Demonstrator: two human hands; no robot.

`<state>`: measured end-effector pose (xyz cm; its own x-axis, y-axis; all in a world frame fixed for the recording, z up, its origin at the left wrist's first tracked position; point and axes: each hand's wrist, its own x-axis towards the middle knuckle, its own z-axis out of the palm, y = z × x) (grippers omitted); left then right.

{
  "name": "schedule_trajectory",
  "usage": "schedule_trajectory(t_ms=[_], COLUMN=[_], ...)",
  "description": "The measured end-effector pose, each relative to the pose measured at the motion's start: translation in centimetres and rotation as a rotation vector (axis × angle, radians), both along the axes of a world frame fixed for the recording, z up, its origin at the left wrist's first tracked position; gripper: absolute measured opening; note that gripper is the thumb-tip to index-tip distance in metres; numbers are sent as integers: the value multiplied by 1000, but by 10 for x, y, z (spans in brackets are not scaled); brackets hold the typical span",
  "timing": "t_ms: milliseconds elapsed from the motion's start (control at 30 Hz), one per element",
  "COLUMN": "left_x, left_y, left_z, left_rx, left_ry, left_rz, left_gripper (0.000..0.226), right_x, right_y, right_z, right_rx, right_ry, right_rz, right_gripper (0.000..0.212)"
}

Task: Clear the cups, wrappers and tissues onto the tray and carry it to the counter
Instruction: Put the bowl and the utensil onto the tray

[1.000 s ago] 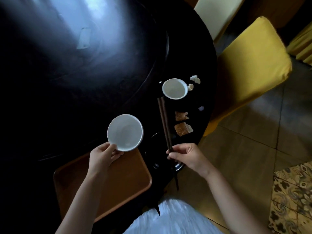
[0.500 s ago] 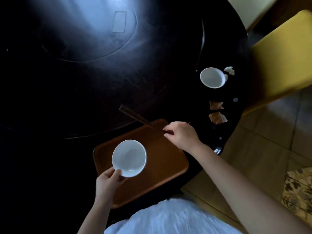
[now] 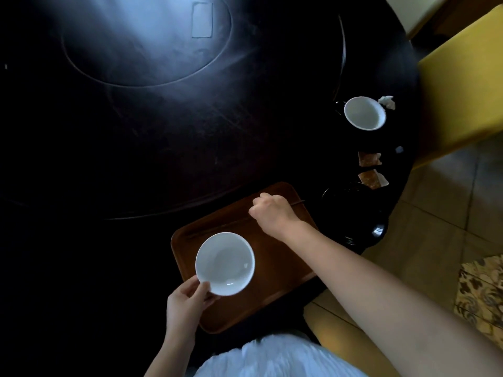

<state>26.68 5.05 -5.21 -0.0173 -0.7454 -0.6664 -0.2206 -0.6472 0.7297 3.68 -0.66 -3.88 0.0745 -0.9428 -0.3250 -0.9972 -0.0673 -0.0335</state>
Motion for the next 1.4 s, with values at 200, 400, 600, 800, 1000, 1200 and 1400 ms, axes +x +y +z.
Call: schedule_trajectory(t_ms=[200, 400, 600, 800, 1000, 1200, 1400], left_x=[8, 11, 12, 13, 15, 12, 8], left_y=[-1, -4, -9, -17, -22, -21, -31], left_z=[0, 3, 5, 6, 1, 2, 3], left_rx=[19, 19, 25, 12, -12, -26, -23], left_ry=[41, 62, 67, 70, 37, 73, 95], left_rz=[-6, -11, -4, 8, 2, 55, 85], left_gripper=[21, 20, 18, 19, 22, 19, 23], right_x=[6, 2, -5, 7, 18, 15, 14], right_y=[26, 63, 47, 37, 46, 53, 43], right_z=[-21, -41, -39, -45, -51, -51, -51], right_rx=[-398, -343, -345, -328, -305, -122, -81], right_ry=[-153, -9, 6, -96, -122, -14, -74], right_rz=[-315, -446, -480, -402, -388, -364, -352], right_gripper=[32, 62, 65, 56, 55, 57, 57])
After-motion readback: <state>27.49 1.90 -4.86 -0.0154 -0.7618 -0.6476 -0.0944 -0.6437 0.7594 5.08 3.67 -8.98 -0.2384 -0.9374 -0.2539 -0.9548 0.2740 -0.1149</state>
